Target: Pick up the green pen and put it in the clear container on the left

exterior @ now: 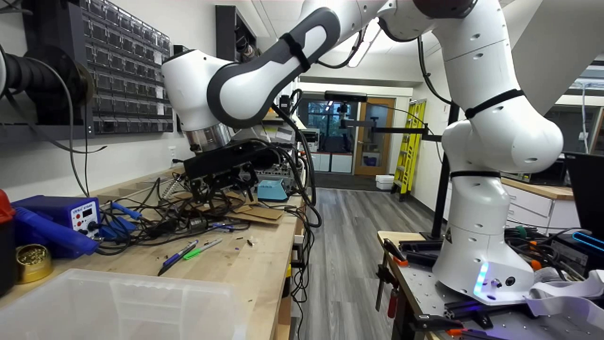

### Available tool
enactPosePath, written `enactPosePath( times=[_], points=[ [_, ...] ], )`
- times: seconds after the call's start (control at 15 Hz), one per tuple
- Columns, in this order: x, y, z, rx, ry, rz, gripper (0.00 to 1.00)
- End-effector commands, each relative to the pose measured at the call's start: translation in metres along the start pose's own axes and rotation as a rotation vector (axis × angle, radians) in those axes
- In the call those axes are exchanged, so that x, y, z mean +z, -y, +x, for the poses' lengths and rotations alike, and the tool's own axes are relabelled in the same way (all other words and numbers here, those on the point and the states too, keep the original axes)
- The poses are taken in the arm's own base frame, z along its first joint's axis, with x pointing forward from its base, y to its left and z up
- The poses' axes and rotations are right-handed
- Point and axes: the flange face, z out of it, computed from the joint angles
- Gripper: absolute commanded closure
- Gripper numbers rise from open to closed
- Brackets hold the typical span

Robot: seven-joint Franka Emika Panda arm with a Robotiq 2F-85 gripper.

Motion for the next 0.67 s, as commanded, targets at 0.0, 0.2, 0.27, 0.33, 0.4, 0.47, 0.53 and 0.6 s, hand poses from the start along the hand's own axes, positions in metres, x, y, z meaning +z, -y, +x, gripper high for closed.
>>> enactPosePath(
  times=[0.0, 0.2, 0.27, 0.33, 0.4, 0.47, 0.53, 0.6],
  points=[
    [0.021, 0.023, 0.015, 0.160, 0.043, -0.021, 0.00],
    [0.038, 0.032, 0.036, 0.266, 0.077, -0.018, 0.00],
    [0.044, 0.033, 0.045, 0.304, 0.090, -0.014, 0.00],
    [0.045, 0.030, 0.053, 0.341, 0.107, -0.011, 0.00],
    [0.049, 0.029, 0.061, 0.379, 0.123, -0.005, 0.00],
    [0.051, 0.028, 0.068, 0.408, 0.141, 0.002, 0.00],
    [0.056, 0.027, 0.075, 0.446, 0.159, 0.012, 0.00],
    [0.059, 0.026, 0.081, 0.477, 0.174, 0.022, 0.00]
  ],
)
